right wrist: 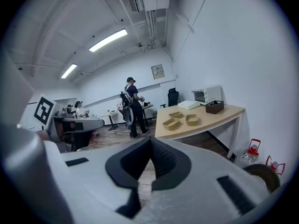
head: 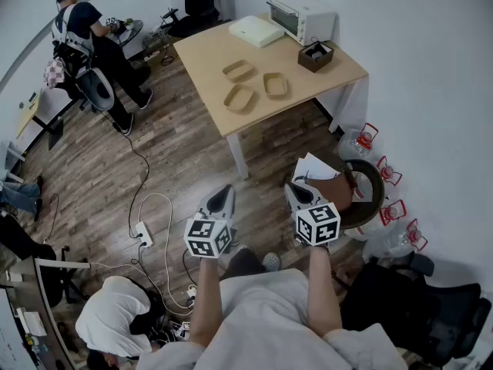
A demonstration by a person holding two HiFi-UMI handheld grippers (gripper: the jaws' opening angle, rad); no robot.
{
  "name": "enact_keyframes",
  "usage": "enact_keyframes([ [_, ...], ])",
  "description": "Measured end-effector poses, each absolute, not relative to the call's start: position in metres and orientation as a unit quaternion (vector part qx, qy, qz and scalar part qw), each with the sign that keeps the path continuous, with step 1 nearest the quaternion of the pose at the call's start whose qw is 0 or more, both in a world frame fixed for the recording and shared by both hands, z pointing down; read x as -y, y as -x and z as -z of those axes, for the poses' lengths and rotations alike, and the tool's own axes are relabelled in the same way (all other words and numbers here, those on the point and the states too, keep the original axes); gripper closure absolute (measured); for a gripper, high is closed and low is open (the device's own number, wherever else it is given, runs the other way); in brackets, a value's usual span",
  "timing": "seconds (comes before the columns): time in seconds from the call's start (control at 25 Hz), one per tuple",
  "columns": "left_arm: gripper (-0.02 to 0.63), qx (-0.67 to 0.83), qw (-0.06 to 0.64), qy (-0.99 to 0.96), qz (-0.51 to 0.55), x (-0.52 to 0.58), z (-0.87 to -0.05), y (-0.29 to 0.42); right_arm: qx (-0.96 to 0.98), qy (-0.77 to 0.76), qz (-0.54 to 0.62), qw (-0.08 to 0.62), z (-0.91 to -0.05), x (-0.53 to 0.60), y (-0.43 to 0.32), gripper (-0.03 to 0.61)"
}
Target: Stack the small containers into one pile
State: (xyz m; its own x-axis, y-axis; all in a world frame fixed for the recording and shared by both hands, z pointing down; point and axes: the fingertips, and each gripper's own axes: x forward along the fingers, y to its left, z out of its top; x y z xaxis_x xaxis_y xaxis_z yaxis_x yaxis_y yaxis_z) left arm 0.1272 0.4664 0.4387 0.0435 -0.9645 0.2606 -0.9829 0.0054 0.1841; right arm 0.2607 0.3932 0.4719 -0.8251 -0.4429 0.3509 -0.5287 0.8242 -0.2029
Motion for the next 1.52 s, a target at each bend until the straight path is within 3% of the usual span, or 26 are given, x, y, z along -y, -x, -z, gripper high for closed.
enact_keyframes([
  [0.72,0.604,0.688,0.158,-0.705,-0.070,-0.447,-0.455,-0.134,0.939,-0.267,-0.188,0.109,-0.480,-0.363,-0.285,0.569],
  [0.8,0.603,0.688,0.159,-0.705,-0.071,-0.447,-0.456,-0.133,0.940,-0.262,-0.195,0.102,-0.480,-0.364,-0.284,0.520],
  [0.88,0.600,0.691,0.160,-0.702,-0.069,-0.447,-0.456,-0.130,0.940,-0.260,-0.197,0.099,-0.480,-0.364,-0.283,0.518],
  [1.0,0.517,0.693,0.162,-0.698,-0.075,-0.442,-0.459,-0.125,0.940,-0.259,-0.202,0.090,-0.479,-0.358,-0.280,0.479],
  [1.52,0.528,0.711,0.162,-0.683,-0.046,-0.392,-0.463,-0.075,0.939,-0.260,-0.201,0.099,-0.488,-0.309,-0.250,0.354],
])
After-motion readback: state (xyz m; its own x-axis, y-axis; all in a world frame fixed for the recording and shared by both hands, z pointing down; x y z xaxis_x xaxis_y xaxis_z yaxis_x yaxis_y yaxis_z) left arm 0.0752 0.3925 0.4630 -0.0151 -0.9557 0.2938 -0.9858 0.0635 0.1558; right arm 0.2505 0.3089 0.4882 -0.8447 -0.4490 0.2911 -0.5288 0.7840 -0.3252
